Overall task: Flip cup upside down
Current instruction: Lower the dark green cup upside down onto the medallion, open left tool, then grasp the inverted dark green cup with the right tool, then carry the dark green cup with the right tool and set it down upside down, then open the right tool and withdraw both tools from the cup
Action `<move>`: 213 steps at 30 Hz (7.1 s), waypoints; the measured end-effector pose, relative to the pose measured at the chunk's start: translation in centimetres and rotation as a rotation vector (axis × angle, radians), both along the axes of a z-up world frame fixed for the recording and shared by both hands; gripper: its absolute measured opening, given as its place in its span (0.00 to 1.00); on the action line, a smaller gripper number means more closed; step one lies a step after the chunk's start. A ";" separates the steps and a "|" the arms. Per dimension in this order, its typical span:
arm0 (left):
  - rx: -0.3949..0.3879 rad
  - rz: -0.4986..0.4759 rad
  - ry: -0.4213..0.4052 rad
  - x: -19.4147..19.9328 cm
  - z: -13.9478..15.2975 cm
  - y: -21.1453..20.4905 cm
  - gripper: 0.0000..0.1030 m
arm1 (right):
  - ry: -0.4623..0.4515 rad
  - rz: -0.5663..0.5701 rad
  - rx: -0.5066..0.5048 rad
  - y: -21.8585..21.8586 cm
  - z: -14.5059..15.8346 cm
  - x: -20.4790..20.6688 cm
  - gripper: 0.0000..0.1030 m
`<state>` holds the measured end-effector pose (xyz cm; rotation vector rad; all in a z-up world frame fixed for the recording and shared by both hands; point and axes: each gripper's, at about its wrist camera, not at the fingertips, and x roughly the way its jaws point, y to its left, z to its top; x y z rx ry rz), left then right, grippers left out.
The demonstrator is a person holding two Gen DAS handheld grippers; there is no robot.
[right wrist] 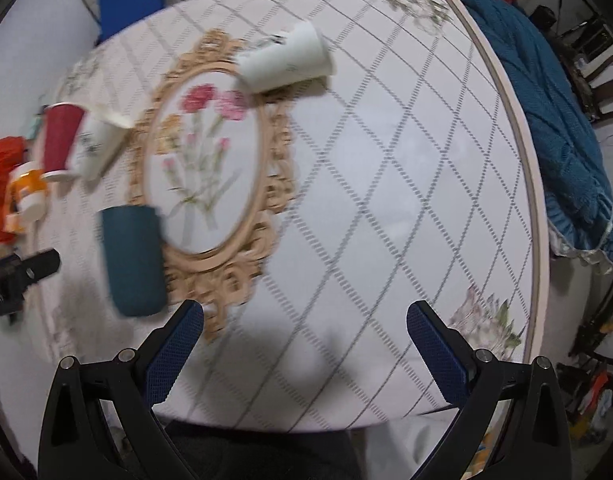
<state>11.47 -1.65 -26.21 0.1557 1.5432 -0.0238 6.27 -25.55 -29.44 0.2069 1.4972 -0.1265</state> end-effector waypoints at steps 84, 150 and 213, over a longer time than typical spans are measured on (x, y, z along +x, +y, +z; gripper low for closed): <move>-0.026 0.430 0.135 -4.5 -15.1 15.2 0.98 | -0.221 3.054 -0.981 23.1 -16.2 -3.6 0.70; 0.004 0.210 0.078 -3.4 -10.5 2.6 0.98 | 0.396 0.634 0.027 13.1 -17.0 13.5 0.77; -0.050 0.105 -0.089 -2.2 -4.0 1.1 0.98 | -0.423 0.239 -0.024 6.1 -0.7 2.8 0.90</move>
